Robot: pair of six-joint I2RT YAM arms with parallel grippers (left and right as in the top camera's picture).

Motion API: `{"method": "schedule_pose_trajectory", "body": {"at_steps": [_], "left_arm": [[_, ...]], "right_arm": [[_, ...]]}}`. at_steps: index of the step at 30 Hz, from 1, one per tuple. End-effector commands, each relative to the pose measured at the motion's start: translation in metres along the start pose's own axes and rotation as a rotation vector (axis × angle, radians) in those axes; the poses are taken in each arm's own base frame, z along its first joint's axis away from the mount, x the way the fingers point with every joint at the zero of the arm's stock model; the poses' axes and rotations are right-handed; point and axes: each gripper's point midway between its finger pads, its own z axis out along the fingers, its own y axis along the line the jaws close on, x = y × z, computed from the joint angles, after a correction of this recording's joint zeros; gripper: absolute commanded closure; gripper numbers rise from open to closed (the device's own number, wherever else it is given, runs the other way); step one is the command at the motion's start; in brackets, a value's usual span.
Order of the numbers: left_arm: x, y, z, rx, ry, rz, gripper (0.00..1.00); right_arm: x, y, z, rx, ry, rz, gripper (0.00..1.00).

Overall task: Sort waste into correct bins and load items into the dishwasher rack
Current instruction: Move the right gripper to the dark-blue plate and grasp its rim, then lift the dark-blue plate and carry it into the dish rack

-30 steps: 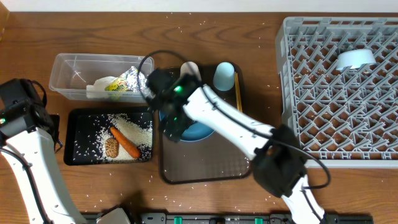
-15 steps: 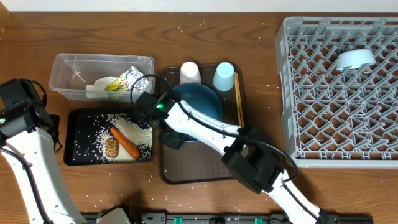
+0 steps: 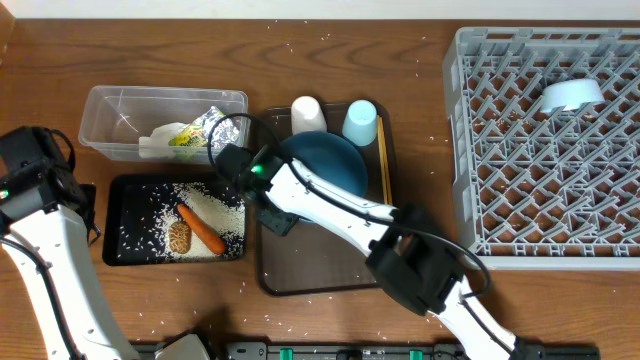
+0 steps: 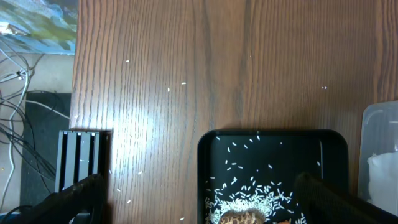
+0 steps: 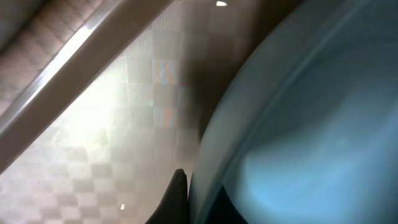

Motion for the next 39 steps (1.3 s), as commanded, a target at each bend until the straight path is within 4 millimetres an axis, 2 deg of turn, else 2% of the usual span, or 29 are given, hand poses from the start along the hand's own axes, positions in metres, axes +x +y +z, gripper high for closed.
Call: {"method": "schedule_pose_trajectory", "body": {"at_steps": [1,6,11,14,18,23,26,32,36,39], "left_arm": [[-0.001,0.003,0.000,-0.009,-0.002,-0.008,0.02],[-0.001,0.003,0.000,-0.009,-0.003,-0.008,0.02],[-0.001,0.003,0.000,-0.009,-0.002,-0.008,0.02],[-0.001,0.003,0.000,-0.009,-0.003,-0.008,0.02],[-0.001,0.003,0.000,-0.009,-0.003,-0.008,0.02],[-0.001,0.003,0.000,-0.009,-0.003,-0.008,0.02],[-0.001,0.003,0.000,-0.009,-0.002,-0.008,0.02],[-0.001,0.003,0.000,-0.009,-0.003,-0.008,0.02],[-0.001,0.003,0.000,-0.009,-0.002,-0.008,0.02],[-0.001,0.003,0.000,-0.009,-0.003,-0.008,0.02]], "right_arm": [[-0.003,0.002,-0.046,-0.046,-0.090,0.037,0.99],[0.003,-0.025,-0.108,0.061,-0.207,0.059,0.99],[0.017,-0.052,-0.175,0.088,-0.348,0.116,0.99],[0.033,-0.082,-0.212,0.094,-0.426,0.189,0.99],[0.059,-0.126,-0.243,0.029,-0.495,0.271,0.99],[0.103,-0.202,-0.254,-0.019,-0.525,0.468,0.99],[0.123,-0.234,-0.257,-0.164,-0.591,0.515,0.99],[0.166,-0.292,-0.252,-0.283,-0.682,0.654,0.99],[0.184,-0.312,-0.247,-0.408,-0.796,0.669,0.99],[0.197,-0.323,-0.234,-0.469,-0.846,0.711,0.99]]}}
